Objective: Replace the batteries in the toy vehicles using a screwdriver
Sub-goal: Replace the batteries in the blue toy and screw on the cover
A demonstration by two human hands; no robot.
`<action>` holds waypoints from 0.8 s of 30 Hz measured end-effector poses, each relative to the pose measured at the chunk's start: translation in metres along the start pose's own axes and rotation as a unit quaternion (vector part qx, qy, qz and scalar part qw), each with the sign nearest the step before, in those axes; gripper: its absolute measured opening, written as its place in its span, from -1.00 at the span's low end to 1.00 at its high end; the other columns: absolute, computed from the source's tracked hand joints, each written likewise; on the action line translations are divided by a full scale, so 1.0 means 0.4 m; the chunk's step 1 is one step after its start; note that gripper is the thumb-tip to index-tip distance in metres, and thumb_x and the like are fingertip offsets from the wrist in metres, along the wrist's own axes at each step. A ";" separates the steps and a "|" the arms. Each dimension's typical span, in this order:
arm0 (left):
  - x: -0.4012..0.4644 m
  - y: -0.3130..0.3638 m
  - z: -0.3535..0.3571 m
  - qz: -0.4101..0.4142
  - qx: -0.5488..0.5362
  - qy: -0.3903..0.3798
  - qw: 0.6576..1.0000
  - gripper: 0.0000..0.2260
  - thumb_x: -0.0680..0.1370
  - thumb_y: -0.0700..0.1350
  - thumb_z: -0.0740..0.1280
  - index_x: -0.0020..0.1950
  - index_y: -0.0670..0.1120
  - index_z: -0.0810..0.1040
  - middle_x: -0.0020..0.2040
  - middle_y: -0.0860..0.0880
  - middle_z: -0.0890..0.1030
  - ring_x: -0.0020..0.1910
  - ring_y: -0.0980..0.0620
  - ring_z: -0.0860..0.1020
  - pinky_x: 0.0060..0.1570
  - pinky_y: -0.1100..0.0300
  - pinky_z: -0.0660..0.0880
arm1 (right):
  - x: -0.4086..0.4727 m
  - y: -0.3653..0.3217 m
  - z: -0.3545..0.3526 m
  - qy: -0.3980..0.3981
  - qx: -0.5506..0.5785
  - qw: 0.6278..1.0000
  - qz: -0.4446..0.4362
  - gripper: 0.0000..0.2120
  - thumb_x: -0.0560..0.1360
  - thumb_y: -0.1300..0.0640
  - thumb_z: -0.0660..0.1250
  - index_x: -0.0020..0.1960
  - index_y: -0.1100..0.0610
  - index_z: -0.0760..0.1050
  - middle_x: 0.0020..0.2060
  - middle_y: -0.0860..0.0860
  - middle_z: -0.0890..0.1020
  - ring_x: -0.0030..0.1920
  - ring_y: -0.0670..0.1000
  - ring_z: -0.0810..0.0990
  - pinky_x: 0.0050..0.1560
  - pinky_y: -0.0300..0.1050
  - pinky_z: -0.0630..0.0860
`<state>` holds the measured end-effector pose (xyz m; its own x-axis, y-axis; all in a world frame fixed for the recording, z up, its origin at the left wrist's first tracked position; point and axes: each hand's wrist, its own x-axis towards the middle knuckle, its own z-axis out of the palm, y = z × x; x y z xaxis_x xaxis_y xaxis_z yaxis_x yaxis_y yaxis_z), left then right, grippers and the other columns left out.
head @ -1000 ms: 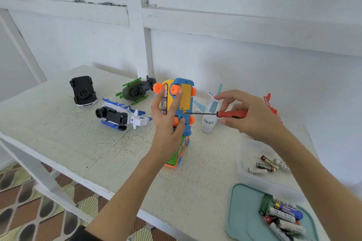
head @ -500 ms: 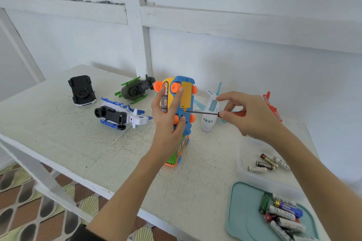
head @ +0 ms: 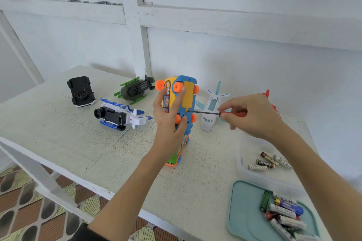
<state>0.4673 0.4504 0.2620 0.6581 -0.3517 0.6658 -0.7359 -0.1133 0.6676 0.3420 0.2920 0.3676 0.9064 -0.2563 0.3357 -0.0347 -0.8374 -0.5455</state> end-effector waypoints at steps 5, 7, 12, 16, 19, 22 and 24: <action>0.002 -0.005 -0.003 -0.001 0.000 0.000 1.000 -0.46 0.55 -0.05 0.13 0.51 0.29 0.17 0.51 0.08 -0.01 0.47 -0.17 0.22 0.35 -0.18 0.35 | 0.005 0.002 -0.002 0.010 0.019 1.000 -0.004 -0.89 0.40 0.22 0.39 -0.19 0.02 0.61 -0.50 -0.02 0.48 -0.44 -0.05 0.42 -0.27 -0.13 0.39; 0.002 -0.007 -0.004 -0.005 0.001 -0.005 1.000 -0.45 0.54 -0.04 0.13 0.49 0.35 0.17 0.51 0.13 -0.01 0.39 -0.24 0.31 0.31 -0.18 0.38 | 0.006 0.003 -0.005 0.003 0.048 0.999 -0.006 -0.82 0.36 0.27 0.44 -0.13 0.01 0.59 -0.45 -0.06 0.43 -0.44 -0.10 0.39 -0.30 -0.26 0.34; 0.004 -0.001 -0.005 -0.002 0.000 -0.004 1.000 -0.45 0.55 -0.07 0.14 0.50 0.31 0.16 0.49 0.14 -0.01 0.46 -0.12 0.24 0.34 -0.16 0.37 | 0.005 0.000 -0.003 -0.005 0.025 0.999 -0.023 -0.76 0.38 0.25 0.44 0.01 0.03 0.60 -0.40 -0.07 0.48 -0.42 -0.22 0.44 -0.29 -0.47 0.33; 0.003 0.002 -0.007 0.012 0.004 -0.003 1.000 -0.45 0.55 -0.06 0.12 0.50 0.34 0.16 0.48 0.20 -0.02 0.47 -0.17 0.22 0.35 -0.17 0.36 | 0.006 0.000 0.001 0.003 0.022 1.000 -0.015 -0.85 0.49 0.17 0.33 0.02 0.08 0.63 -0.52 -0.20 0.54 -0.51 -0.18 0.48 -0.36 -0.42 0.36; 0.002 0.008 -0.009 0.015 0.013 -0.004 1.000 -0.42 0.56 -0.09 0.14 0.47 0.41 0.13 0.49 0.24 -0.04 0.37 -0.31 0.32 0.29 -0.13 0.41 | 0.007 0.000 0.001 0.007 0.008 1.000 -0.028 -0.85 0.41 0.19 0.42 -0.04 0.01 0.62 -0.46 -0.09 0.53 -0.43 -0.11 0.44 -0.27 -0.19 0.42; 0.003 0.009 -0.009 0.001 0.017 -0.010 1.000 -0.39 0.56 -0.13 0.15 0.46 0.44 0.13 0.48 0.25 -0.03 0.22 -0.42 0.40 0.20 -0.08 0.46 | 0.008 0.003 0.001 -0.009 0.015 0.999 -0.042 -0.76 0.34 0.24 0.47 -0.04 0.01 0.60 -0.42 -0.08 0.45 -0.43 -0.19 0.42 -0.31 -0.26 0.29; 0.005 0.009 -0.010 -0.012 0.009 -0.015 1.000 -0.39 0.56 -0.15 0.16 0.46 0.44 0.14 0.50 0.20 -0.02 0.23 -0.38 0.41 0.22 -0.11 0.45 | 0.008 0.005 0.002 -0.017 0.011 0.999 -0.046 -0.77 0.34 0.26 0.48 -0.04 0.05 0.61 -0.40 -0.09 0.44 -0.42 -0.22 0.42 -0.32 -0.31 0.27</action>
<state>0.4665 0.4531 0.2671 0.6700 -0.3770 0.6395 -0.7233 -0.1376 0.6767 0.3451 0.2900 0.3669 0.9190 -0.1623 0.3592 0.0579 -0.8458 -0.5303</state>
